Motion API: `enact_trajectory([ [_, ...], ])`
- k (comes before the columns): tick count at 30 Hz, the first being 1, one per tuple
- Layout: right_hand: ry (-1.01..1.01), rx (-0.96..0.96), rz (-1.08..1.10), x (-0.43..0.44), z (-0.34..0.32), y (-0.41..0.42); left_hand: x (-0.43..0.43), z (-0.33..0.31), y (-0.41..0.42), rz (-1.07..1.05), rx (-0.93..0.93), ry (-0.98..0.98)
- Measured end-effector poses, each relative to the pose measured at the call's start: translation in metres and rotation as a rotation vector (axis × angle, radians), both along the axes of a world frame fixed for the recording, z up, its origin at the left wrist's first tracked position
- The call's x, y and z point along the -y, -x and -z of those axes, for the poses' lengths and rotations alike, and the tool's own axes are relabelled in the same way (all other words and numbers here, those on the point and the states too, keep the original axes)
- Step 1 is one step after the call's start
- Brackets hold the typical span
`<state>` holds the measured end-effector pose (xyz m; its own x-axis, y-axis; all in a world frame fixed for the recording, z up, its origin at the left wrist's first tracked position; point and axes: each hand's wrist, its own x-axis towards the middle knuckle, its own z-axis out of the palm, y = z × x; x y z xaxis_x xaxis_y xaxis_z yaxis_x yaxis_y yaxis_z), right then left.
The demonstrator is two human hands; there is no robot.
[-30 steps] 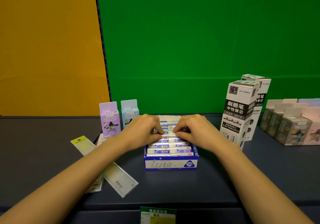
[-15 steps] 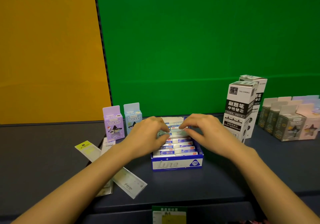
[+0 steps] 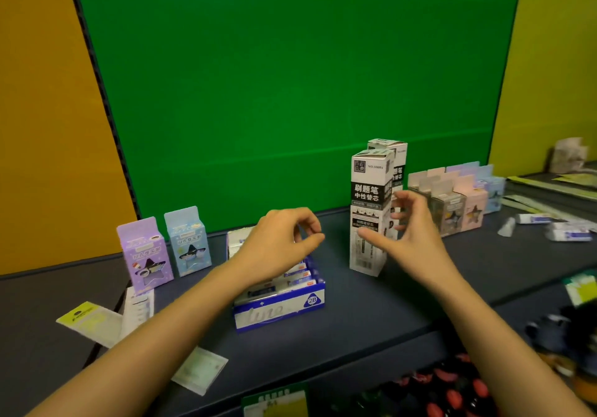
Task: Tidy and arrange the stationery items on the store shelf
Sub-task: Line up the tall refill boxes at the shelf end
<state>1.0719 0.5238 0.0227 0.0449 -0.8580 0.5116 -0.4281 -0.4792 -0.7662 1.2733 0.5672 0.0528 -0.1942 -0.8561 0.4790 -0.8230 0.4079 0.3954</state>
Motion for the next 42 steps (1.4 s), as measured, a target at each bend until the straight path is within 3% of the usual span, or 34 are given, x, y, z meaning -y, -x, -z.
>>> enact_trajectory([
  [8,-0.147,0.07,-0.068,0.019,0.002,-0.006,0.018,-0.007,0.023,-0.086,-0.023,-0.021],
  [16,-0.128,0.203,-0.08,0.018,-0.014,0.072,0.059,-0.011,0.076,-0.124,-0.126,-0.182],
  [24,-0.21,0.239,-0.162,0.023,-0.015,0.162,0.127,-0.012,0.13,-0.136,-0.472,-0.304],
  [31,-0.187,0.192,-0.135,0.027,-0.008,0.237,0.123,-0.007,0.159,-0.255,-0.557,-0.135],
  [35,-0.132,0.152,-0.063,0.026,-0.008,0.28,0.099,-0.024,0.199,-0.157,-0.561,0.055],
  [42,-0.077,0.112,0.089,0.026,-0.003,0.363,0.08,-0.04,0.31,0.14,-0.59,-0.078],
])
